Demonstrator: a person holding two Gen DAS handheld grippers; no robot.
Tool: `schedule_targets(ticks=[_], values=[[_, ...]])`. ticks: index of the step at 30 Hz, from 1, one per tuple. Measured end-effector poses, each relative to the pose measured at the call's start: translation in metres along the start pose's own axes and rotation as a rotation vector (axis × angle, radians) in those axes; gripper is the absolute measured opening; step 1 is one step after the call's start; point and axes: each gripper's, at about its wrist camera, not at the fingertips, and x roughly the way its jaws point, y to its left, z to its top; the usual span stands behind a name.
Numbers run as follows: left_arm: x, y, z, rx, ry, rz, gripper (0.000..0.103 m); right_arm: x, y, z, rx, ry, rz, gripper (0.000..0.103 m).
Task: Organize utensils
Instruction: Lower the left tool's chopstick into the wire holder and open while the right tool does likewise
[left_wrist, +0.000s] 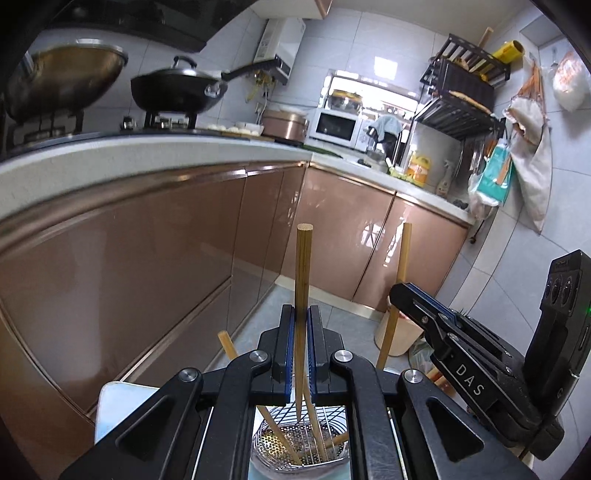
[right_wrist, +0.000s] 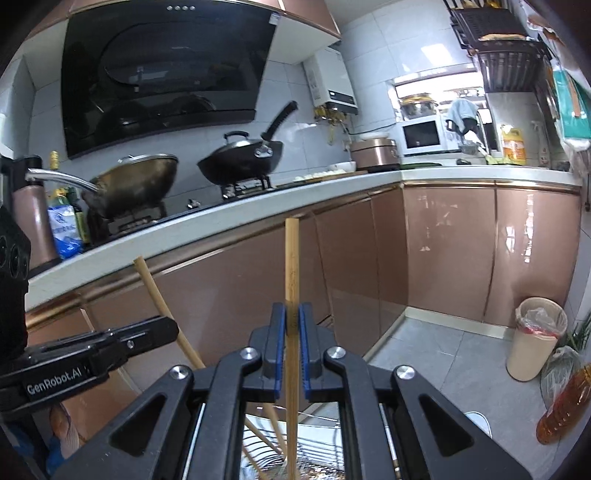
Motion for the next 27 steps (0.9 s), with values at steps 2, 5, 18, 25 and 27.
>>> schedule_targets(ticks=[2,5,18,25,27], values=[[0.008,0.001,-0.007,0.003,0.012,0.002,0.006,0.007,-0.003,-0.009,-0.007,-0.002,-0.019,0.007],[0.019,-0.001,-0.016,0.019,0.031,0.012,0.006,0.014,-0.006,-0.018,-0.013,-0.006,-0.045,0.007],[0.027,0.006,-0.037,0.019,0.080,0.027,0.006,0.020,0.000,-0.052,-0.080,-0.025,-0.085,0.007],[0.029,0.012,-0.042,0.001,0.102,0.034,0.006,0.019,0.007,-0.069,-0.141,-0.017,-0.089,0.007],[0.028,0.013,-0.044,-0.001,0.107,0.035,0.006,0.018,0.005,-0.074,-0.140,-0.008,-0.084,0.007]])
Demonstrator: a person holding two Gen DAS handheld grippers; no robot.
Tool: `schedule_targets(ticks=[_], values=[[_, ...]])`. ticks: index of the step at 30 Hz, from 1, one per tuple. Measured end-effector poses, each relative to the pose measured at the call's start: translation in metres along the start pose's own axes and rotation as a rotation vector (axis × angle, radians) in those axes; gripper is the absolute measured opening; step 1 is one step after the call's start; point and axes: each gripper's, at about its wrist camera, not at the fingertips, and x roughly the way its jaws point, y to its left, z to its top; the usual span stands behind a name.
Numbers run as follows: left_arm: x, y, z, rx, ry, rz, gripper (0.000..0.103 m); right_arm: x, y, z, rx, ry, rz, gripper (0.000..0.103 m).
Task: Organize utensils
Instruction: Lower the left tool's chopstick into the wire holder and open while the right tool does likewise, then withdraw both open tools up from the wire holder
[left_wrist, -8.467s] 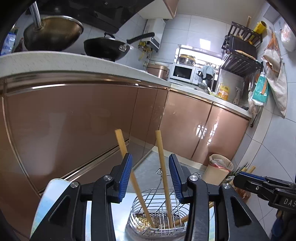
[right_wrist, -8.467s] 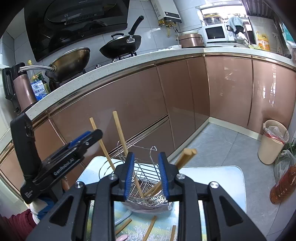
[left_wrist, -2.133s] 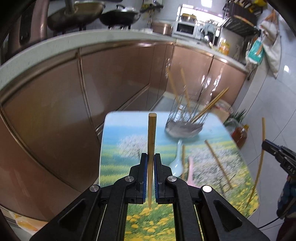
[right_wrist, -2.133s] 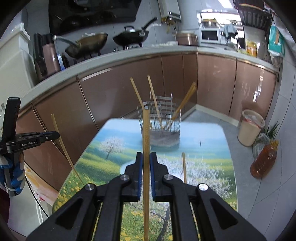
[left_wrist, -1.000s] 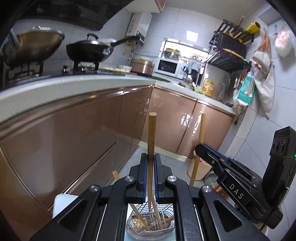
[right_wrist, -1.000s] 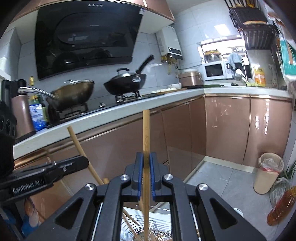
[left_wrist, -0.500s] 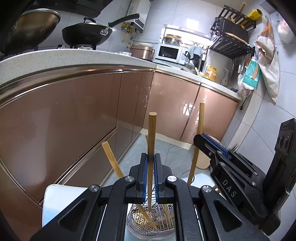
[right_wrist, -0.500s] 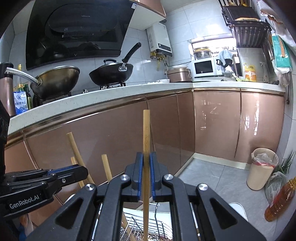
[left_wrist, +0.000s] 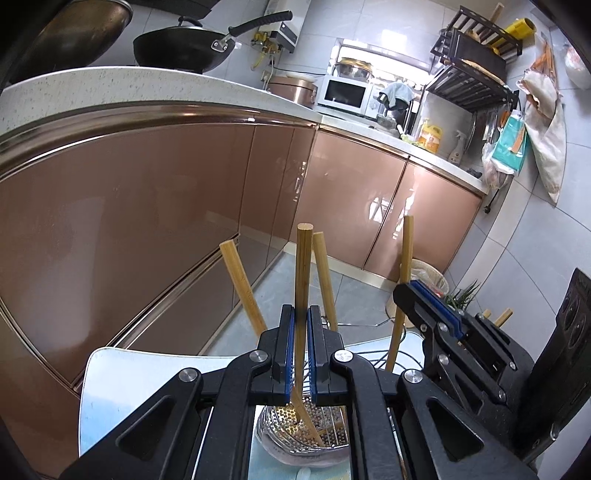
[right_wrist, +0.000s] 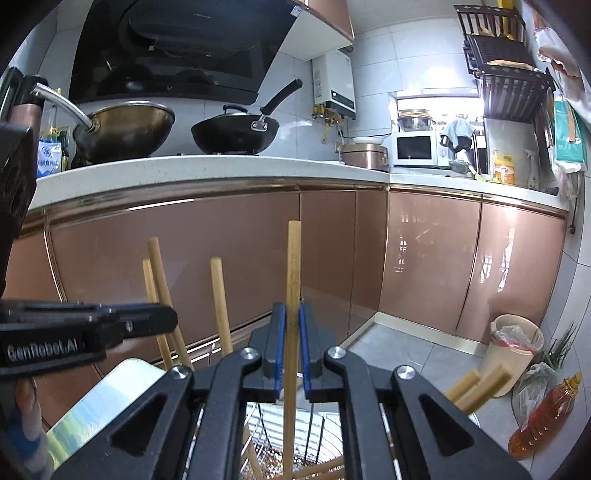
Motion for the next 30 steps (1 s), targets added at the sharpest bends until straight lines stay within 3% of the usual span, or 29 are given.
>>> schedule_targets(ticks=[12,17,23,26,30], values=[[-0.016,0.005,-0.009,-0.016,0.025,0.020,0.008,-0.025,-0.010,-0.013,0.043,0.050,0.013,0.008],[-0.034,0.008,-0.013,-0.024,0.026,0.039,0.024,-0.049,-0.010,-0.010,0.037,0.060,-0.001,0.010],[-0.073,0.009,-0.019,-0.017,0.009,0.056,0.032,-0.095,-0.012,-0.004,0.052,0.083,-0.020,0.017],[-0.096,0.009,-0.025,-0.010,0.010,0.062,0.042,-0.116,-0.014,-0.005,0.058,0.122,-0.039,0.020],[-0.125,0.008,-0.038,0.010,0.030,0.078,0.044,-0.148,-0.017,-0.015,0.066,0.195,-0.067,0.021]])
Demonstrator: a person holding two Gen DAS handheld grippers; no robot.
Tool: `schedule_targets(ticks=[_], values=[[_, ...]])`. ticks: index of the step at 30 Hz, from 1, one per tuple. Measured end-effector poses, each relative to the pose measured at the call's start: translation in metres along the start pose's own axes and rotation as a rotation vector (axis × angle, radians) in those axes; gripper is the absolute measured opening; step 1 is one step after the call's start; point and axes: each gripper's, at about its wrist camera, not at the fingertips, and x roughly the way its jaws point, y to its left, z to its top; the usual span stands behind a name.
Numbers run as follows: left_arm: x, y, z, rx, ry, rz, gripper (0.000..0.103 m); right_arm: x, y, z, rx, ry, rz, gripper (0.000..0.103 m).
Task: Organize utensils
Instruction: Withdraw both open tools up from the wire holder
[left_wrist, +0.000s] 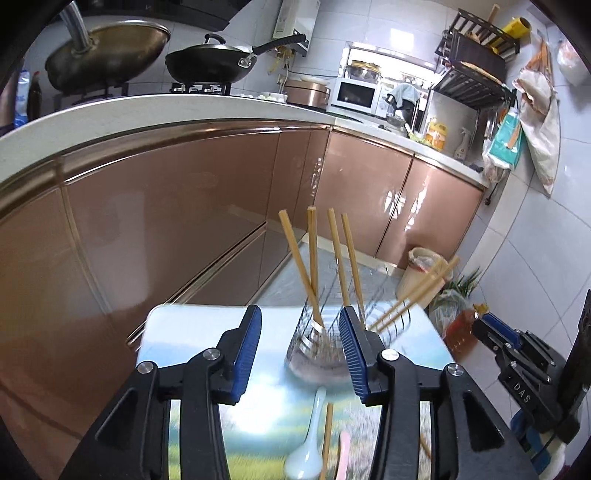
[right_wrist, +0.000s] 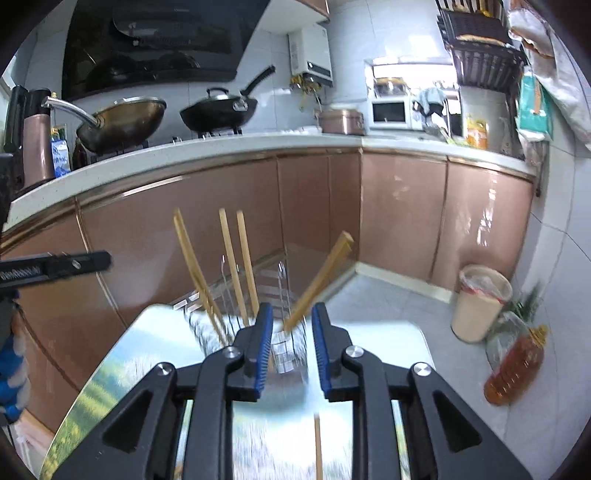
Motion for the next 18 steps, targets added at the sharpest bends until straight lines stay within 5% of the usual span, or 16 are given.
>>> schedule_targets(ticks=[18], values=[[-0.083,0.015,-0.067,0.070,0.114,0.053,0.044,-0.112,-0.002,-0.044,0.018,0.138,0.009,0.021]])
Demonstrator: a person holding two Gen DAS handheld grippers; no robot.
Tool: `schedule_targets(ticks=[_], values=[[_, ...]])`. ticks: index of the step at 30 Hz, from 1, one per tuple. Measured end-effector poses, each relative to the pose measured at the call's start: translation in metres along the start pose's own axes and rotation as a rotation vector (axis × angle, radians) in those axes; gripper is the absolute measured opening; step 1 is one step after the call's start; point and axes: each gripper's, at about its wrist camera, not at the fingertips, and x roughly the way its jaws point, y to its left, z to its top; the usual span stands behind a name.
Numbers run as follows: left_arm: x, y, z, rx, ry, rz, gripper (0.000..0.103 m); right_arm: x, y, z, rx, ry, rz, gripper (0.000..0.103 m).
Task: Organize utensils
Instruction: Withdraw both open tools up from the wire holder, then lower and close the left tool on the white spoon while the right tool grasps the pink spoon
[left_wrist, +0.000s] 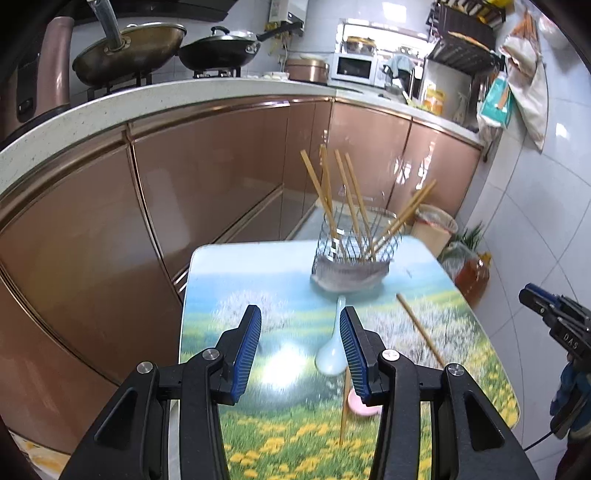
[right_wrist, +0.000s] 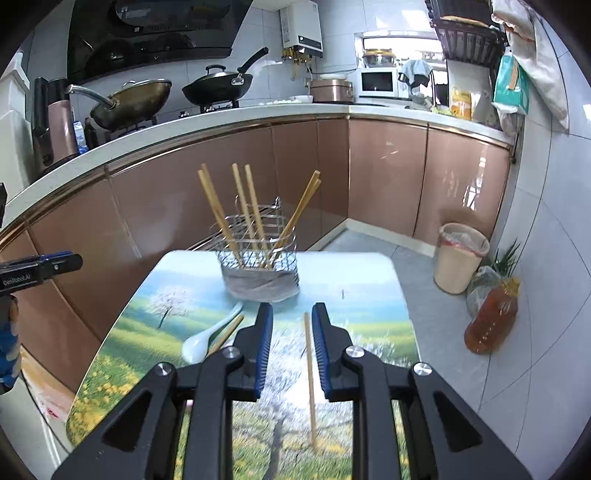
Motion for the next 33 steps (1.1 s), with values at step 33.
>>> schedule_targets(ticks=[33], values=[[0.231,-0.025,-0.011,0.148,0.483,-0.170,0.044,0.171,0.009,-0.042,0.014,0.449,0.147,0.021]])
